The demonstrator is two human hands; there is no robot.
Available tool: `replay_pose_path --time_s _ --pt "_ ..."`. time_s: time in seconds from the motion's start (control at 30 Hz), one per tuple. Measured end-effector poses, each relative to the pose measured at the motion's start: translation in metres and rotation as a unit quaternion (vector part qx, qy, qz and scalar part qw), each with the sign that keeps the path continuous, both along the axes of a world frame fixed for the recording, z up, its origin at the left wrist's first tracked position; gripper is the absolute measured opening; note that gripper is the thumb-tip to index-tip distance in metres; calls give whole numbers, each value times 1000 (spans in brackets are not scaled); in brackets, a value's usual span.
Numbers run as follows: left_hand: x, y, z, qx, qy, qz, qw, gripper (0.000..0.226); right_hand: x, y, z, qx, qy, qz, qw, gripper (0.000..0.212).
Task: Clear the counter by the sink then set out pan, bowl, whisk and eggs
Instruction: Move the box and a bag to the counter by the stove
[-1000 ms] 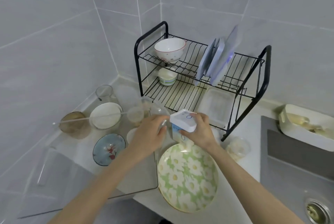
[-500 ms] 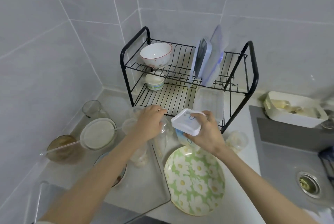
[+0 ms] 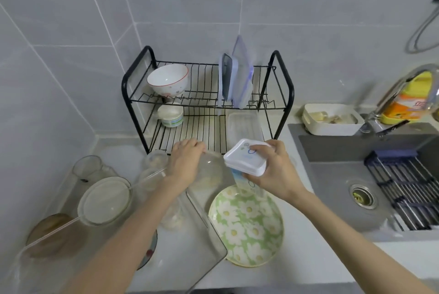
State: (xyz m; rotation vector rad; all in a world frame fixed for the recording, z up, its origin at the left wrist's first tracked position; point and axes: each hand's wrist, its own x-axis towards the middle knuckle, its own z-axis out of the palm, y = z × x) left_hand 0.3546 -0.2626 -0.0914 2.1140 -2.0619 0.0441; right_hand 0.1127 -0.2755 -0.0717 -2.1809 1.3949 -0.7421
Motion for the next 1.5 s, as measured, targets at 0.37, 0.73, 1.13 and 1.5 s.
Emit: replay_pose_path --time_s 0.37,0.73,1.13,1.5 --pt "-71 23 59 -162 106 -62 979 21 -46 55 38 -74 -68 -128 987 61" --pt "-218 46 82 -140 129 -225 956 18 -171 129 57 -145 -81 -278 946 60" --pt "-472 139 87 -96 178 -403 893 20 -390 284 55 -167 -65 -424 888 63" --pt "-696 245 86 -49 191 -593 781 17 -550 443 55 -188 -48 -584 788 59"
